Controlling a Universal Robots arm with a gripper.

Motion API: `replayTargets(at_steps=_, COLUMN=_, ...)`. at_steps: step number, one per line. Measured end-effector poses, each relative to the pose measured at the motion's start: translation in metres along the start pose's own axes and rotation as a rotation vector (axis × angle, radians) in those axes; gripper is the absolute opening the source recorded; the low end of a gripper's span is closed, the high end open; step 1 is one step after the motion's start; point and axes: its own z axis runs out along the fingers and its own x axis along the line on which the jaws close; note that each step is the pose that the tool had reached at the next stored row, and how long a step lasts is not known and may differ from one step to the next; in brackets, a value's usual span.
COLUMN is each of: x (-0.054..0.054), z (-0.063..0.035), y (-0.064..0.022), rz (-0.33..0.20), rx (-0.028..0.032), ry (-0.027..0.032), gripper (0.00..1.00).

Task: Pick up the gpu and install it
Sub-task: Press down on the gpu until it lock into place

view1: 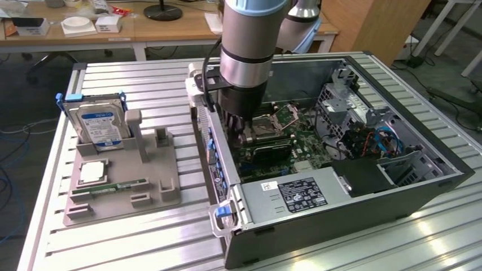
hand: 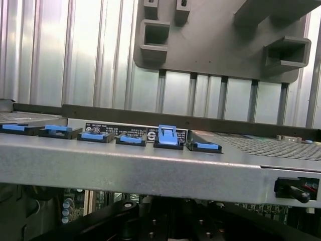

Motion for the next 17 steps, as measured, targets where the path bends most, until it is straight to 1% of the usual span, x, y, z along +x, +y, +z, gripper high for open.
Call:
replayTargets(at_steps=1, x=0.0, z=0.0021, y=0.0001, rz=0.0, rx=-0.0013, ry=0.0014, gripper=0.1)
replayTargets(at_steps=2, x=0.0, z=0.0032, y=0.0001, rz=0.0, rx=-0.0005, ry=0.0003, gripper=0.1)
replayTargets(at_steps=7, x=0.0, z=0.0027, y=-0.0005, rz=0.0, rx=0.0, ry=-0.0003, gripper=0.1)
replayTargets(at_steps=9, x=0.0, z=0.0019, y=-0.0013, rz=0.0, rx=0.0012, ry=-0.0011, gripper=0.1)
replayTargets(at_steps=17, x=0.0, z=-0.0099, y=-0.0013, rz=0.0, rx=0.0, ry=0.0001, gripper=0.1)
